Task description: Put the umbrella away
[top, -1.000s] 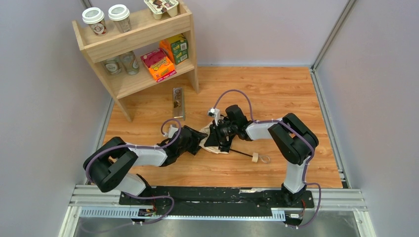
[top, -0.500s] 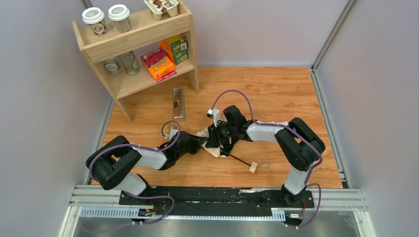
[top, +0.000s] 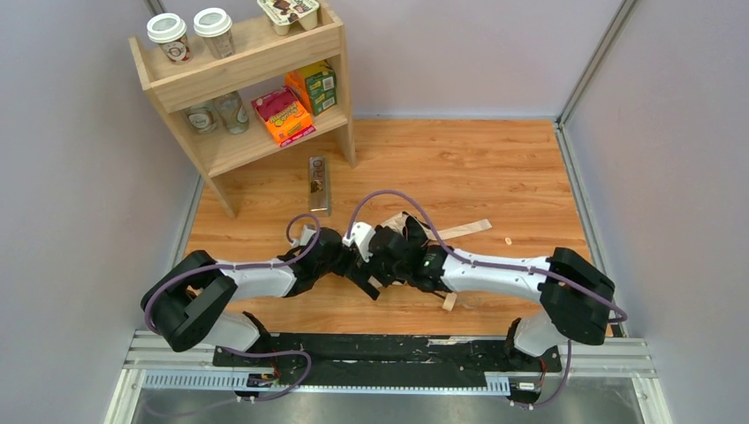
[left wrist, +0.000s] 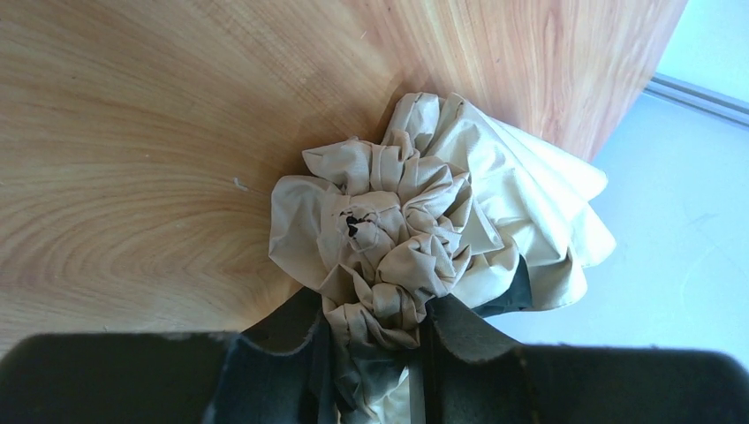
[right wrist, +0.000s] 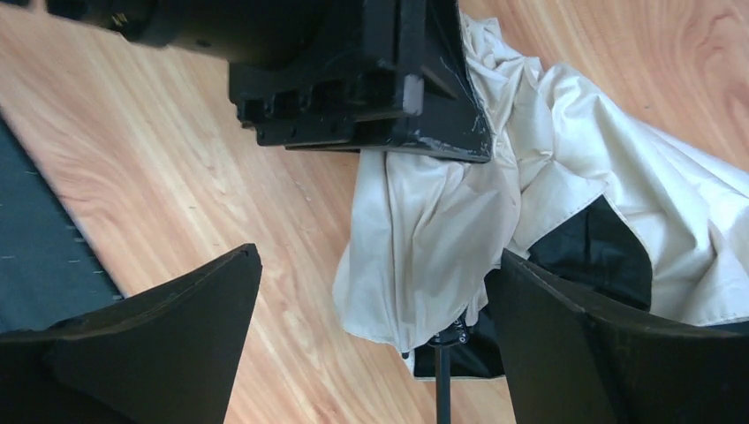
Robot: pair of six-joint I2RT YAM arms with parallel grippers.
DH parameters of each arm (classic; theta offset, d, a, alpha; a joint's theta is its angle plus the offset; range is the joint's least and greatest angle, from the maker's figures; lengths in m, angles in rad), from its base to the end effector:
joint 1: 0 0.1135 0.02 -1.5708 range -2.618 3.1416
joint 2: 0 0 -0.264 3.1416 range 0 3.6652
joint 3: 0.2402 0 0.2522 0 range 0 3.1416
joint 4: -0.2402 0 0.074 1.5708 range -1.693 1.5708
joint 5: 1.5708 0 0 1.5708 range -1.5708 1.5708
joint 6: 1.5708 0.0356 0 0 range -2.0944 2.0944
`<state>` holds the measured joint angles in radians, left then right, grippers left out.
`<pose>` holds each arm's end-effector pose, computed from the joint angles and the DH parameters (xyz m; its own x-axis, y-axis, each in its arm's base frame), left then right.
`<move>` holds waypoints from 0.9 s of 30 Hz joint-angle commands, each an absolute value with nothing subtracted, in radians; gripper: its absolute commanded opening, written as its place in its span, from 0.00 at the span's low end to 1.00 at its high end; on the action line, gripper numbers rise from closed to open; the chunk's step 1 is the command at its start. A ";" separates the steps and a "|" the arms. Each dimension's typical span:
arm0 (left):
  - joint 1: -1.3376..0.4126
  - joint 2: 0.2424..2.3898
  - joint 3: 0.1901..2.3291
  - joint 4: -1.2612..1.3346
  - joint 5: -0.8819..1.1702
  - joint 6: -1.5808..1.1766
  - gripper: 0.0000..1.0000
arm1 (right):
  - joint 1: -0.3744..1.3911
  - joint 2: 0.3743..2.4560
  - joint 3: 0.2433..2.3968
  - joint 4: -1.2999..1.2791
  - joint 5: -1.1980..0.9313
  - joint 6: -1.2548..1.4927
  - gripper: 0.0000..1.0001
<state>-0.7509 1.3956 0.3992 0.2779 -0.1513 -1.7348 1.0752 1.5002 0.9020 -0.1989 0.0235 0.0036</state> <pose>0.1789 -0.1596 0.1285 -0.5051 -0.8627 0.0250 -0.5714 0.3125 -0.7589 0.1501 0.2760 0.2101 -0.3433 -0.6275 -0.6988 -0.8704 0.4921 -0.0143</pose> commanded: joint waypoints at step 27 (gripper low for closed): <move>-0.741 1.165 0.325 0.064 -0.260 -1.596 0.81 | 1.030 1.706 0.704 0.101 0.087 -0.014 0.00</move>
